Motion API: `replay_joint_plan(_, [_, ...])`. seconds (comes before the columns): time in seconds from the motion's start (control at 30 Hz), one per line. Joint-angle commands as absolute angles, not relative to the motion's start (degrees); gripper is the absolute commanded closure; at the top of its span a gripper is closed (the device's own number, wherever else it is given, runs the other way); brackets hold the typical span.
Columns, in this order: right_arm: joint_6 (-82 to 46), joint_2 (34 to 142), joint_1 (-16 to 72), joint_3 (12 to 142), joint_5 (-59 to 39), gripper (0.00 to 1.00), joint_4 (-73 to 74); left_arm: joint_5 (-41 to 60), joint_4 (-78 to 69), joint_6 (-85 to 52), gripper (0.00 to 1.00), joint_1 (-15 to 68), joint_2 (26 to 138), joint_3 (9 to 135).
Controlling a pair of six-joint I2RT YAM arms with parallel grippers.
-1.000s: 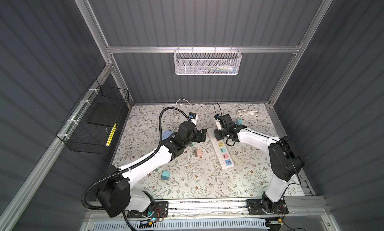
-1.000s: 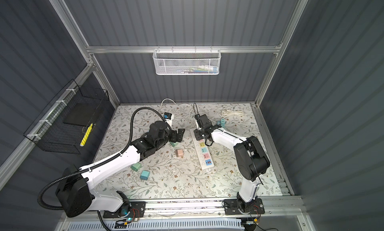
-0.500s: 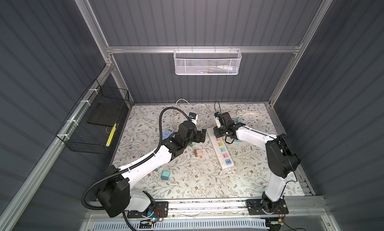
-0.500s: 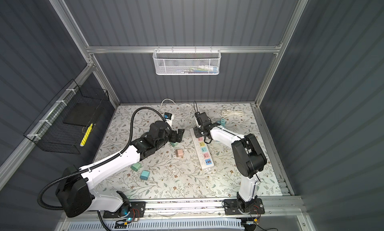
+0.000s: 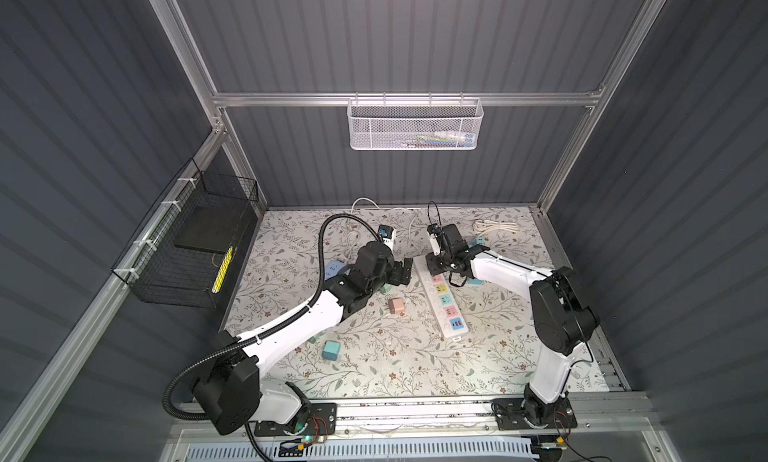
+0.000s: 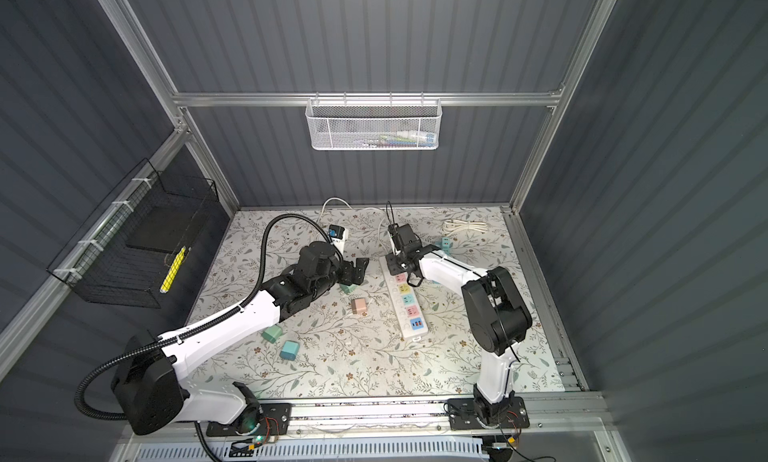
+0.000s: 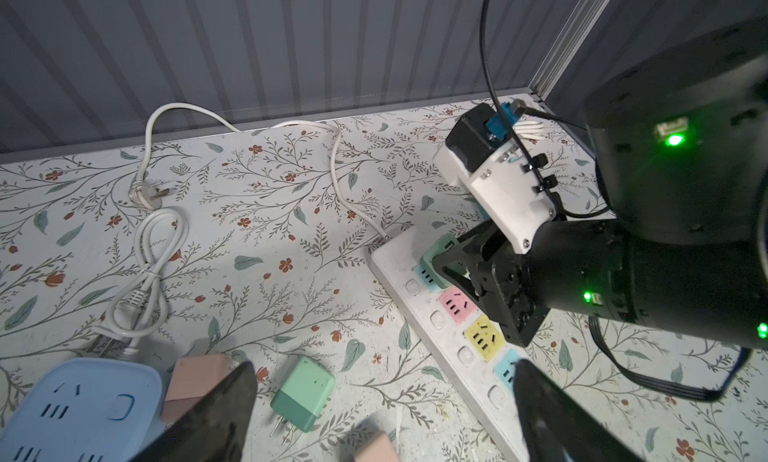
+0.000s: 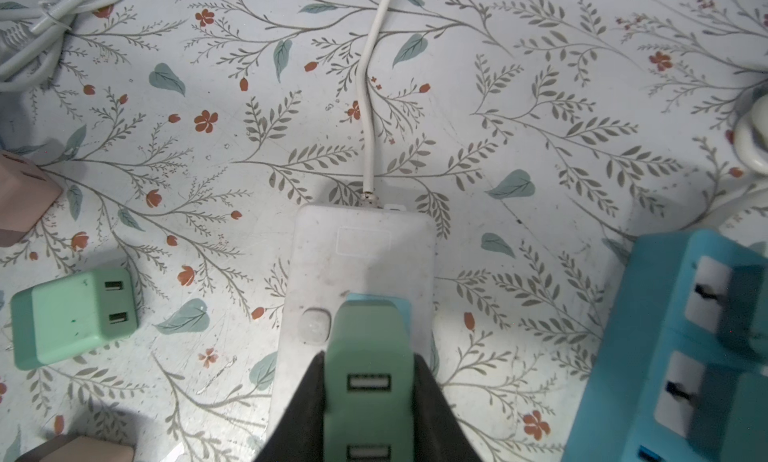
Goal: Insert the plug
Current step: 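Lower the green charger into the teal socket nearest the cord with the right gripper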
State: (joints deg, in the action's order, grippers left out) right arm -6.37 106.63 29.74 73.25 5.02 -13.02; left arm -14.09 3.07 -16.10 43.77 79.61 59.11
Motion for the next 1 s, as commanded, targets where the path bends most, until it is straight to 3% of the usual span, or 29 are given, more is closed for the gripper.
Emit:
replay_joint_plan(0.0, [-6.08,108.42,29.88,72.4,6.43,0.86,-13.98,-13.58,4.13,-15.56,0.04,43.59,79.41,60.92])
replay_joint_plan(0.6, [-5.23,110.98,29.49,74.66,5.38,0.86,-15.98,-14.3,4.11,-15.19,0.04,43.59,79.36,60.92])
replay_joint_plan(0.97, [-6.84,117.05,30.05,79.92,6.62,0.85,-28.0,-14.1,4.04,-15.21,0.04,43.59,79.67,60.9])
